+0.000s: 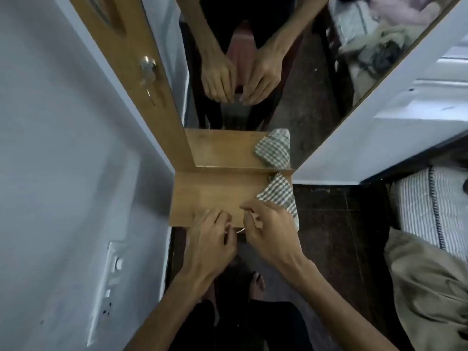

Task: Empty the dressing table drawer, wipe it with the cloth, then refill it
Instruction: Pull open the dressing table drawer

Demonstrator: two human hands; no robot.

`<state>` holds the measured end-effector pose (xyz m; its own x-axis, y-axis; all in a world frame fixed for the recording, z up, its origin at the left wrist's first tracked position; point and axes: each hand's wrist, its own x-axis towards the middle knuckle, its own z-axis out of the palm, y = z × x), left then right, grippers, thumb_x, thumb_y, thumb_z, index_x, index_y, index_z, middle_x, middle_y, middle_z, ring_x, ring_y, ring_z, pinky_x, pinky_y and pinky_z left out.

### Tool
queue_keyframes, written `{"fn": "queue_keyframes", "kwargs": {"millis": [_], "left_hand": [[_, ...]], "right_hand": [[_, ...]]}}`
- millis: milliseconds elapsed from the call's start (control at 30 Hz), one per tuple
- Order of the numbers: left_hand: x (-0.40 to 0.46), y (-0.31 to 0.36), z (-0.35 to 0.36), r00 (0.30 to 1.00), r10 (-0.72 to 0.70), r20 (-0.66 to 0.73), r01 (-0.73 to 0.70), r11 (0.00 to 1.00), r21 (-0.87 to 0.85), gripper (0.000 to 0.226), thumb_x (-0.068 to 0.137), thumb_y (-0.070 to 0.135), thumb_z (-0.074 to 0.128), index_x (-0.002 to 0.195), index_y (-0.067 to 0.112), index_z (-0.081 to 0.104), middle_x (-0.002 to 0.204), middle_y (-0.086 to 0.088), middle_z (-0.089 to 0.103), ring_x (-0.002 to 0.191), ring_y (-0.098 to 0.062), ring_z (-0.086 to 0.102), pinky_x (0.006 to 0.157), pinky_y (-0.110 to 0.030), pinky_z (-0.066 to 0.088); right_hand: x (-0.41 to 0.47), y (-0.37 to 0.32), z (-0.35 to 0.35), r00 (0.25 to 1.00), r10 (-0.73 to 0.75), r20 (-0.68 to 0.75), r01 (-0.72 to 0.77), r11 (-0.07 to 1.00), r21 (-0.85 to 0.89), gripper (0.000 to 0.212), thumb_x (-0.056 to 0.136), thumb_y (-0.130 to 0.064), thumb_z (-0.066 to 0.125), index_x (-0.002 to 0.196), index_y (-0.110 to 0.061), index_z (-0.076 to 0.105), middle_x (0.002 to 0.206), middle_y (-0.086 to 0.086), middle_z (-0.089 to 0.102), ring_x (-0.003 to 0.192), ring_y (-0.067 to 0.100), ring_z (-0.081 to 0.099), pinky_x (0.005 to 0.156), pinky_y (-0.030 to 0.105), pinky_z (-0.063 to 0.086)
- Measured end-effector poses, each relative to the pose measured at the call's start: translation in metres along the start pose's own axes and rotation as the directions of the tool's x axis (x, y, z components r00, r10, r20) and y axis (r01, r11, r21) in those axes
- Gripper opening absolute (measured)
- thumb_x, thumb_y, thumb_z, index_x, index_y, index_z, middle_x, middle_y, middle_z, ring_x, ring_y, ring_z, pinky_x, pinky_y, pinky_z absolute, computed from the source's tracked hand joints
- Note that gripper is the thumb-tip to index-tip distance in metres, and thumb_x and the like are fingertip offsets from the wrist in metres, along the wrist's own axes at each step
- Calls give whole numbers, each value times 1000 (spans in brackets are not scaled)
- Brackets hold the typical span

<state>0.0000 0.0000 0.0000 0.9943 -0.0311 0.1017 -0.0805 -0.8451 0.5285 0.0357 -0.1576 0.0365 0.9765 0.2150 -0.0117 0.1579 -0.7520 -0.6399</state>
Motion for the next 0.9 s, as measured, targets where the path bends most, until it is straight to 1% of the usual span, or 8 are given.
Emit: {"fn": "queue_keyframes", "kwargs": {"millis": [67,167,233,333,500,567,700,900], "left_hand": [[-10,-16,32,1000,1,20,-1,1000,31,4,84,16,59,80,15,60,80,-2,59,77,-25,57,64,-39,46],[-31,-43,78,992,15,127,-15,1000,0,3,85,16,66,88,15,66,89,-2,64,84,-23,61,66,-38,50],[-44,-61,104,983,38,180,-39,999,4,13,82,17,71,94,14,68,94,-1,66,89,-21,64,66,-36,54],[-51,-86,137,968,31,248,-39,999,29,32,79,20,64,109,12,71,109,-1,70,103,-19,68,73,-37,60],[-46,-107,170,962,73,262,-95,993,69,58,79,23,49,132,5,64,130,-9,68,119,-24,66,88,-36,61],[-42,-114,181,967,90,238,-112,991,77,57,77,23,49,129,6,66,128,-8,70,118,-24,67,86,-35,62],[-44,-119,196,980,115,160,-129,988,80,51,80,24,50,126,9,68,124,-4,70,118,-20,64,94,-33,58],[-56,-118,206,984,143,107,-160,972,172,51,81,25,52,125,6,67,123,-7,70,120,-24,64,99,-37,57]], "right_hand": [[-5,21,30,1000,-8,18,9,1000,-26,28,90,-25,57,106,-17,78,101,0,78,80,23,73,66,40,59],[-20,53,74,983,29,180,-13,996,-86,24,90,-28,51,96,-23,74,93,-3,76,82,25,70,66,43,55],[-29,72,104,963,32,266,2,992,-128,20,91,-29,48,93,-24,68,94,-6,74,84,22,69,66,43,52],[-35,95,142,943,33,332,14,990,-137,27,90,-25,48,112,-28,64,113,-8,69,96,22,67,72,40,53],[-32,123,179,946,36,322,3,993,-119,64,94,-21,50,157,-23,40,148,2,58,117,31,64,90,42,53],[-29,131,190,947,53,316,-16,993,-119,68,93,-19,52,160,-22,37,144,7,61,116,35,63,88,43,52],[-29,144,204,969,45,242,-19,994,-107,63,91,-19,53,153,-26,46,129,8,69,105,37,67,83,45,52],[-42,151,211,987,-19,162,41,990,-133,61,94,-20,49,154,-24,45,142,-1,63,112,30,67,89,41,53]]}}
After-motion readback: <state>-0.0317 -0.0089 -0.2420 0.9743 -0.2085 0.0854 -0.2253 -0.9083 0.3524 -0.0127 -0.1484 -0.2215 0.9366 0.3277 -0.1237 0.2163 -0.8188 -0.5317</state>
